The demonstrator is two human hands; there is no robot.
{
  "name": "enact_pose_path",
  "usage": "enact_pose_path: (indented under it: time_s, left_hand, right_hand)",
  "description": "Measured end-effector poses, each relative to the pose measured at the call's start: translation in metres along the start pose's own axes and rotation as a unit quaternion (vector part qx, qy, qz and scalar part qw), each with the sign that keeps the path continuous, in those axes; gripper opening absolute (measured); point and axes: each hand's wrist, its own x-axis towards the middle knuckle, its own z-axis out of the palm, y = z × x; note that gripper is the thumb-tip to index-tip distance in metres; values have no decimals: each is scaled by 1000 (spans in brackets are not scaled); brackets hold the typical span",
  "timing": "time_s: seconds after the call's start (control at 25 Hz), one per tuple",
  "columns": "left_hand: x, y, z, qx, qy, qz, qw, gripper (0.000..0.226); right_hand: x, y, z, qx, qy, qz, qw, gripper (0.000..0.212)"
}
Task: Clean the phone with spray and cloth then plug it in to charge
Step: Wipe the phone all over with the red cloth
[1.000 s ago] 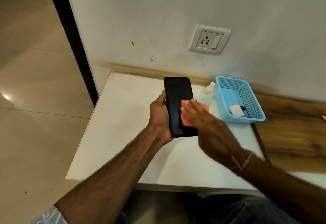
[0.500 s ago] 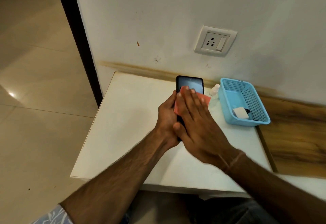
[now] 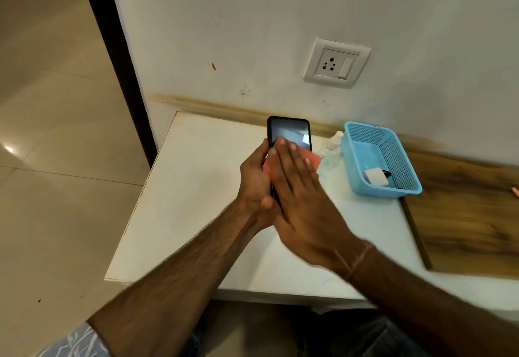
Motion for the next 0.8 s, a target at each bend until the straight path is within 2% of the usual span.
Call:
enact_pose_path:
  time_s: [0.08, 0.16, 0.28, 0.36, 0.44, 0.52, 0.6, 0.72, 0.8]
  left_hand:
    - [-3, 3, 3, 5, -12, -37, 999, 72]
    - [-5, 4, 5, 8, -23, -45, 999, 72]
    - [-6, 5, 9, 2, -27, -50, 998, 69]
    - [-7, 2, 13, 4, -14, -49, 999, 73]
    - [-7, -3, 18, 5, 0, -44, 999, 73]
    - [-6, -6, 17, 7, 8, -37, 999, 69]
    - [-6, -4, 12, 5, 8, -31, 999, 65]
    - [-5, -1, 4, 11, -1, -24, 1000, 62]
    - [-3, 0, 3, 18, -9, -13, 1000, 63]
  right_hand:
    - [-30, -7, 4, -8, -11, -14, 1000, 71]
    - [-54, -5, 5, -29, -18, -34, 999, 71]
    - [-76, 11, -5, -2, -40, -65, 997, 64]
    - [-73, 20, -11, -8, 1, -78, 997, 53]
    - [-53, 23, -9, -53, 87, -71, 992, 39]
    - [-25, 14, -8, -45, 153, 2, 987, 28]
    - [-4, 3, -6, -18, 156, 60, 986, 35]
    - [6, -1, 4, -89, 103, 76, 988, 58]
    - [18, 1, 5, -107, 90, 91, 986, 62]
